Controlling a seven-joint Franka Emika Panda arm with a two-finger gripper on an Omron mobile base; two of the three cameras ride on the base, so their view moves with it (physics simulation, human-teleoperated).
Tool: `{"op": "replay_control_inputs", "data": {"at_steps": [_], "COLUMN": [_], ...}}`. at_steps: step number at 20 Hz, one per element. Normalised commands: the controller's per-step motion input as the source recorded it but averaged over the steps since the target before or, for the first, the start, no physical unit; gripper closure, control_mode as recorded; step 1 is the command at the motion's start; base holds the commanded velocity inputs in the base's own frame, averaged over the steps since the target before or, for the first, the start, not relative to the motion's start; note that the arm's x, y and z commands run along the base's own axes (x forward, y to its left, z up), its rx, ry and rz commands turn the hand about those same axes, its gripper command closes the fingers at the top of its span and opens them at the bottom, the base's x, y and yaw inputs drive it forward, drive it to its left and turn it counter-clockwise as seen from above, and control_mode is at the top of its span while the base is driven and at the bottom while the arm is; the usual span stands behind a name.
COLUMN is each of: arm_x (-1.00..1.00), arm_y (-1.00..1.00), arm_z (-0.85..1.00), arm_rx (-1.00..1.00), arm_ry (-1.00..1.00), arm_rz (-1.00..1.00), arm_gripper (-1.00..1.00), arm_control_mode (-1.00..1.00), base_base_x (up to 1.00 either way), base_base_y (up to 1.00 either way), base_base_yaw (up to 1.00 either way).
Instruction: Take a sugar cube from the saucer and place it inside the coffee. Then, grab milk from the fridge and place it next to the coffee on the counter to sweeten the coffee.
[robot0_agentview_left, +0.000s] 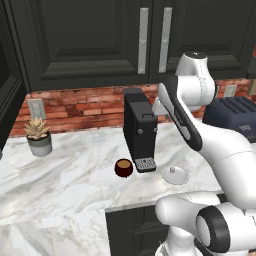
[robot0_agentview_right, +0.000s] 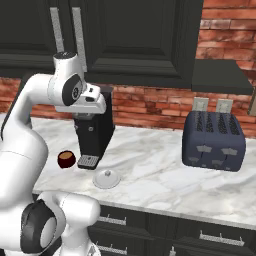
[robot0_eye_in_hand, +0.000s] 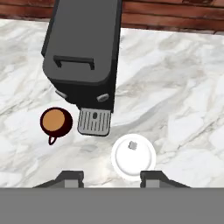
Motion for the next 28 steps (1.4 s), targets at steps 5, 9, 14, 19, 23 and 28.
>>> {"op": "replay_control_inputs", "data": {"at_steps": [5,9,14,19,23,28], "arm_x": [-0.59,-1.0,-0.14,0.58,0.44,0.29], "arm_y": [0.0,-0.1,-0.86,-0.29,0.0,0.0], "arm_z": [-0.3,-1.0,-0.99,-0.57,-0.39,-0.5], "arm_rx": [0.04,0.07,0.01,-0.01,-0.01,-0.01], "arm_ry": [-0.02,-0.08,0.26,0.18,0.0,0.0], "arm_rz": [0.0,-0.02,-0.14,-0.01,0.0,0.0], "arm_gripper": [-1.0,-1.0,-1.0,-1.0,-1.0,-1.0], "arm_control_mode": [-1.0,-1.0,-1.0,-1.0,-1.0,-1.0], "base_base_x": [0.0,0.0,0.0,0.0,0.0,0.0], "base_base_y": [0.0,0.0,0.0,0.0,0.0,0.0], "base_base_yaw": [0.0,0.0,0.0,0.0,0.0,0.0]}}
